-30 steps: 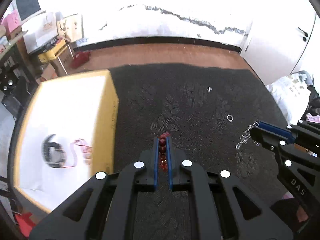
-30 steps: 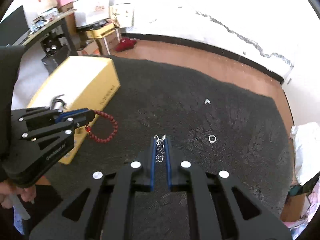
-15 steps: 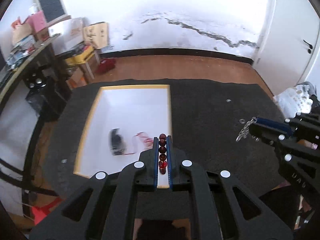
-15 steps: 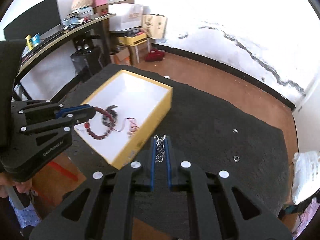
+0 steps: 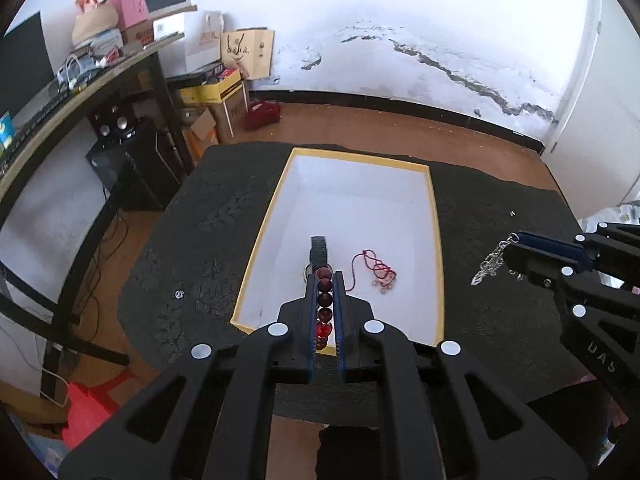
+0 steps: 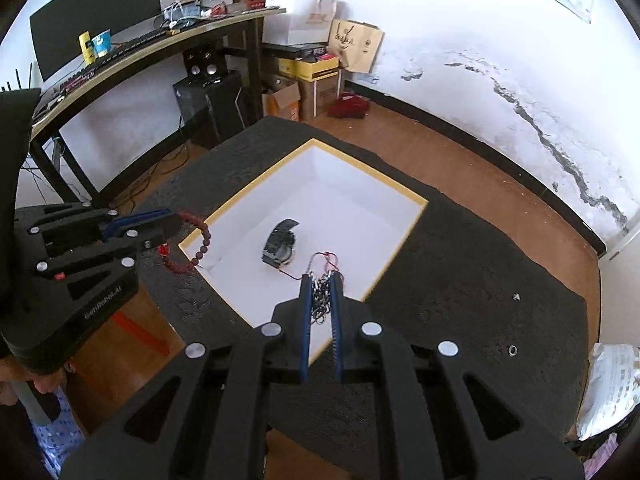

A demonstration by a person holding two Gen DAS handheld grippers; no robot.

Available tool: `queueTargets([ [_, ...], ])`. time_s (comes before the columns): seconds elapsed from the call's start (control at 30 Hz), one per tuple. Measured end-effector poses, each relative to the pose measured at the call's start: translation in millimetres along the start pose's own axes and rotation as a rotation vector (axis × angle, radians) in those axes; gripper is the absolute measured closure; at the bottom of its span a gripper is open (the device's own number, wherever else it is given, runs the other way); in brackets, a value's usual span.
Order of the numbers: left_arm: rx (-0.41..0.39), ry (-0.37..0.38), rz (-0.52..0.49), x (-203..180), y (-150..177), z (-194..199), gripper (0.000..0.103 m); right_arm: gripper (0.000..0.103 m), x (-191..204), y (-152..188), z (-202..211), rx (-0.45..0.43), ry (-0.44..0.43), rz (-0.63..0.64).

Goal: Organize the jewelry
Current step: 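Carry the bracelet in the left tool and chain in the right tool over the box, then open the left tool to drop the bracelet while the right tool releases the chain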

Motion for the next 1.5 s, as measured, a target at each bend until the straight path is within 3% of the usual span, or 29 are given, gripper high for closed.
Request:
queueTargets([
  [0.47, 0.047, 0.021, 0.061, 29.5, 5.8, -64.1, 0.096, 0.094, 6.0, -9.6, -71.0, 0.081, 0.013, -0.004],
  [1.0, 0.120, 0.022, 0.072, 35.3, 11.9, -126.3, 0.096, 0.094, -4.9, -7.5, -124.4, 0.144, 0.022, -0.013],
  [1.27, 0.178, 0.027, 0.087, 35.5, 19.7, -175.6, 0.096, 0.094, -12.0, -5.4, -156.6, 0.184, 0.033, -0.020],
  [1.5, 0.220, -0.005, 0.079, 38.2, 27.4, -199.5, 0.095, 0.094, -15.5, -4.6, -178.5, 0.207, 0.034, -0.021],
])
Point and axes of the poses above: each gripper's, at about its wrist camera, not at the fingertips, and z roughly against the way its jaws point, x to its left, y to its underside, the point moved 2 cm from there along -z, roughly the way its jaws point, and after that the axes turned 12 degrees about -z, right-handed, at the moved point
